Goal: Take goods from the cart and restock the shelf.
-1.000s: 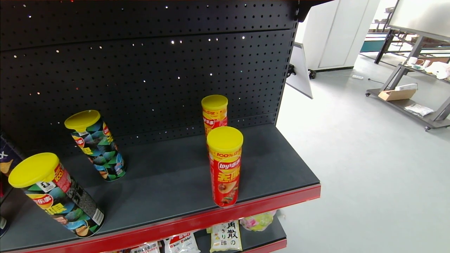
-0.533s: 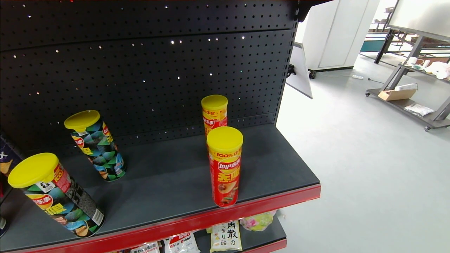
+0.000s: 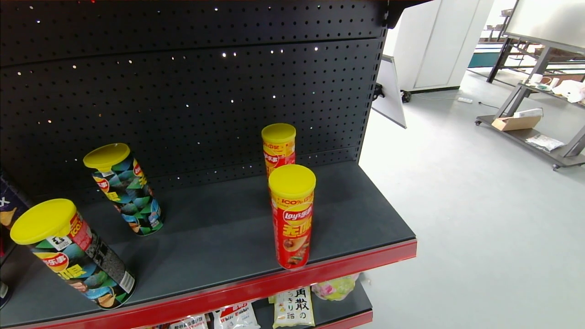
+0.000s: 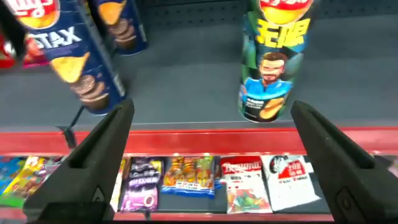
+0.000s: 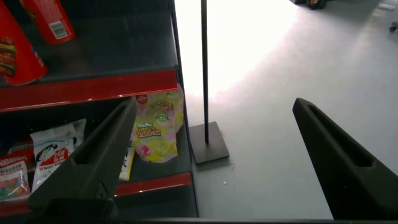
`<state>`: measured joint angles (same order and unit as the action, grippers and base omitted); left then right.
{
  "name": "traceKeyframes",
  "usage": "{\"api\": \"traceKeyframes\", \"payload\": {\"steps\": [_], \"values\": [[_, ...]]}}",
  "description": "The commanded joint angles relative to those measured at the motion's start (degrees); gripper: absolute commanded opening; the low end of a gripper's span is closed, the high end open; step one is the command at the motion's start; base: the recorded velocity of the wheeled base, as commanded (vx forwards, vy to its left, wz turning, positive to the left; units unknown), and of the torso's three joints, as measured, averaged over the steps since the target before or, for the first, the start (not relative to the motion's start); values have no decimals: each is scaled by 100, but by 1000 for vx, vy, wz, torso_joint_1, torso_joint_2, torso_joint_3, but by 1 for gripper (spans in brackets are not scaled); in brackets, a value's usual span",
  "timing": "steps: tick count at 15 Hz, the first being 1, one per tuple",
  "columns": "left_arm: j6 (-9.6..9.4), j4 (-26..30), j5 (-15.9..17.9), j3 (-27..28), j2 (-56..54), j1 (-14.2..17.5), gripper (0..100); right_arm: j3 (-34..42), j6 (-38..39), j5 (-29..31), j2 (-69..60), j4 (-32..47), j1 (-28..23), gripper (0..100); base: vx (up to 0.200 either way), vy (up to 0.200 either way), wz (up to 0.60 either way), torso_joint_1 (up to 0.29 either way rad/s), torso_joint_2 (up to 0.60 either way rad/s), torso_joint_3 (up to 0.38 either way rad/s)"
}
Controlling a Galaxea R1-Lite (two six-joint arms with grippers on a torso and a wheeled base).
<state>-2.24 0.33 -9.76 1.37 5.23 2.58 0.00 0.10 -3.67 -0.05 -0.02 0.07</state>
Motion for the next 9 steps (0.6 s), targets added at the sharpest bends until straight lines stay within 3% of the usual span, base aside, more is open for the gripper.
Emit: {"api": "traceKeyframes", "payload": {"steps": [1,5,7,9], "values": [[224,-33,1038,-13,-523,-258,100,0,-1,-2,5,-6,1,100,0,0,0,0,0,0],[435,-24,1056,-13,-497,-258,100,0,-1,-2,5,2,1,100,0,0,0,0,0,0],[418,-7,405,-13,-382,-250,100,0,-1,-2,5,2,1,100,0,0,0,0,0,0],[418,-77,730,-40,-523,-258,100,0,-10,-2,5,2,1,100,0,0,0,0,0,0]]}}
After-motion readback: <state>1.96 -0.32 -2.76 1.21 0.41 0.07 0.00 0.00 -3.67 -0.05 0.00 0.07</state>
